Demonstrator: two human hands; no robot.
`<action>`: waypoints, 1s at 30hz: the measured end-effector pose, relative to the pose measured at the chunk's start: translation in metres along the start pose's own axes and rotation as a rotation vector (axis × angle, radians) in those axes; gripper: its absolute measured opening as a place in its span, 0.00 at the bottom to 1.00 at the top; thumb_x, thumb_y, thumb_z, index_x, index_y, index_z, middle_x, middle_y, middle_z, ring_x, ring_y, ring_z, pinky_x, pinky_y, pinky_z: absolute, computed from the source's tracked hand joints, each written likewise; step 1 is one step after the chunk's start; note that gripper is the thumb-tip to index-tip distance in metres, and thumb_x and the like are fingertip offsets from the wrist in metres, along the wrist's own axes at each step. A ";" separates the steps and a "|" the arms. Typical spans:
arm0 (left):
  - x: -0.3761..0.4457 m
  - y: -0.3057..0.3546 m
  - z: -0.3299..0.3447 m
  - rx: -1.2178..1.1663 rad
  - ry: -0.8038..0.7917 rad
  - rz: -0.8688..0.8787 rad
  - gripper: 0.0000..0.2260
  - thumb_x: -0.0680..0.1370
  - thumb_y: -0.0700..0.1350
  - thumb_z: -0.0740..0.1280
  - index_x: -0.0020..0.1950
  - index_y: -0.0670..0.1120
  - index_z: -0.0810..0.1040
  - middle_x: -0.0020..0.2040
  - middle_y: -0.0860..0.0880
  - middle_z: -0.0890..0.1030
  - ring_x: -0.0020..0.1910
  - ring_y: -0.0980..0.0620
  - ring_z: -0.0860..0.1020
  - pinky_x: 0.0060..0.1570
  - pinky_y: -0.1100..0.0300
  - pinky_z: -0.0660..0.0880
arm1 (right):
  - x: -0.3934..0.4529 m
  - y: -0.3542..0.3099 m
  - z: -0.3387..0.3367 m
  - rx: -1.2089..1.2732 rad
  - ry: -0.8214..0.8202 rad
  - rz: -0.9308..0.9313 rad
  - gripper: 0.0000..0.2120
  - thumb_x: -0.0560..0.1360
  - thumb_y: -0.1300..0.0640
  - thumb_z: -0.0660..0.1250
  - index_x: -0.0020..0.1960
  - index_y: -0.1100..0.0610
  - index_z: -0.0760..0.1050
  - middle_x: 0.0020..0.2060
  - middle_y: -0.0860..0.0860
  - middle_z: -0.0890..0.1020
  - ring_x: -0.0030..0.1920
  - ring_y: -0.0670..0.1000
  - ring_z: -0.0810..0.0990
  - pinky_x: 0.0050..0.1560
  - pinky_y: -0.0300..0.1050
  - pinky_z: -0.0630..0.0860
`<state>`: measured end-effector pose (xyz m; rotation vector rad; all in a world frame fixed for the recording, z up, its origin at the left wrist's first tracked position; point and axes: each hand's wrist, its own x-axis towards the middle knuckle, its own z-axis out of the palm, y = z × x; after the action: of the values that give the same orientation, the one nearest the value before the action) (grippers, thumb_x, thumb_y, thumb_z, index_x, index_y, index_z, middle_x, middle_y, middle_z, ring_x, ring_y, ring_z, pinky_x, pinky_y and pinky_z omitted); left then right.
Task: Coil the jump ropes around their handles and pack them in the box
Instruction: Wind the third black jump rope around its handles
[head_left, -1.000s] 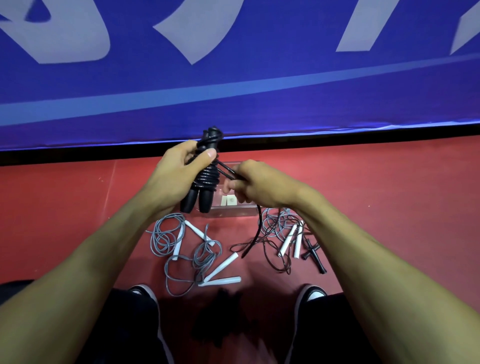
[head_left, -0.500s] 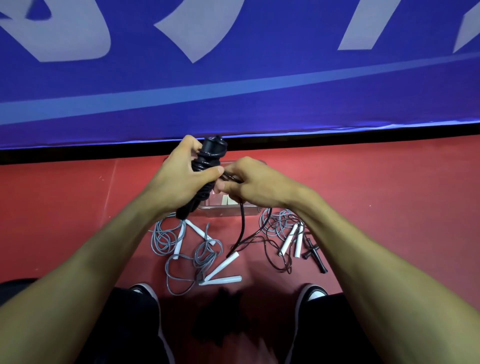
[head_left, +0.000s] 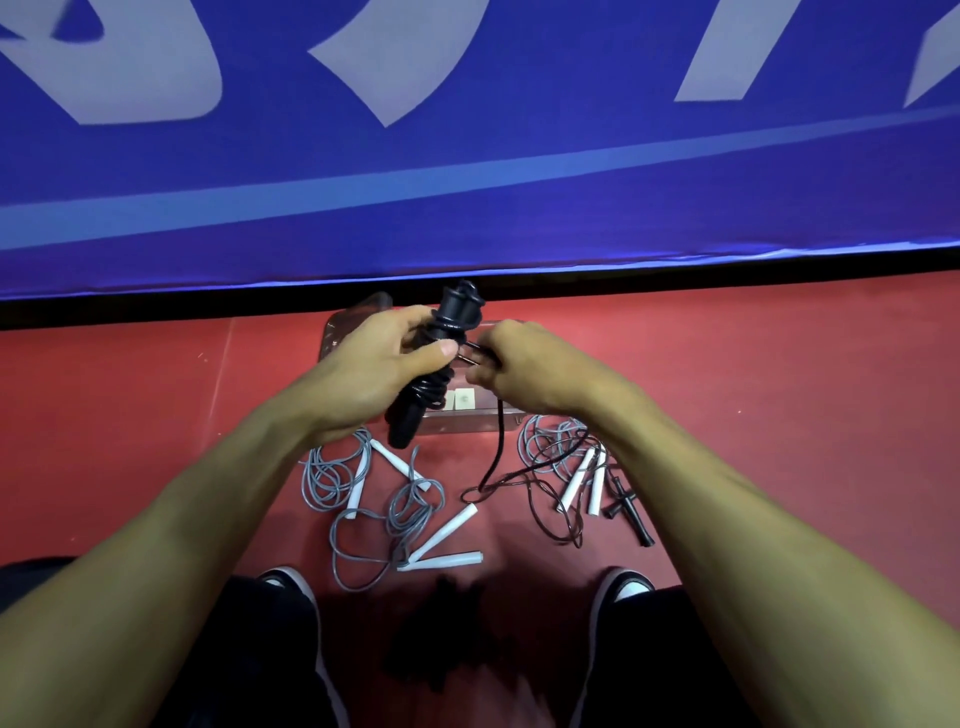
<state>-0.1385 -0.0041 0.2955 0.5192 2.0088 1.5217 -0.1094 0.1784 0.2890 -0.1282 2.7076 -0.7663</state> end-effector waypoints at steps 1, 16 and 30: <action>0.001 0.000 0.001 0.023 0.016 0.016 0.10 0.81 0.38 0.68 0.62 0.45 0.80 0.48 0.50 0.82 0.46 0.55 0.80 0.46 0.62 0.77 | 0.000 0.001 0.001 -0.019 0.003 0.004 0.09 0.80 0.55 0.64 0.44 0.59 0.74 0.38 0.54 0.77 0.42 0.59 0.76 0.42 0.50 0.73; 0.001 0.001 -0.007 0.275 0.368 -0.099 0.23 0.68 0.55 0.81 0.53 0.47 0.73 0.45 0.46 0.82 0.39 0.50 0.81 0.44 0.52 0.80 | -0.005 -0.006 -0.002 0.085 0.017 -0.015 0.09 0.76 0.60 0.60 0.46 0.60 0.79 0.35 0.53 0.81 0.36 0.54 0.78 0.34 0.44 0.73; 0.001 0.005 -0.013 0.082 0.263 -0.077 0.13 0.79 0.45 0.71 0.57 0.36 0.78 0.44 0.43 0.79 0.44 0.46 0.79 0.49 0.49 0.82 | -0.007 -0.013 -0.007 0.258 0.099 0.012 0.11 0.76 0.63 0.58 0.44 0.60 0.79 0.39 0.56 0.84 0.32 0.49 0.76 0.37 0.44 0.74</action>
<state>-0.1474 -0.0119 0.3022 0.2802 2.2699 1.5321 -0.1056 0.1723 0.3035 -0.0132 2.6679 -1.1365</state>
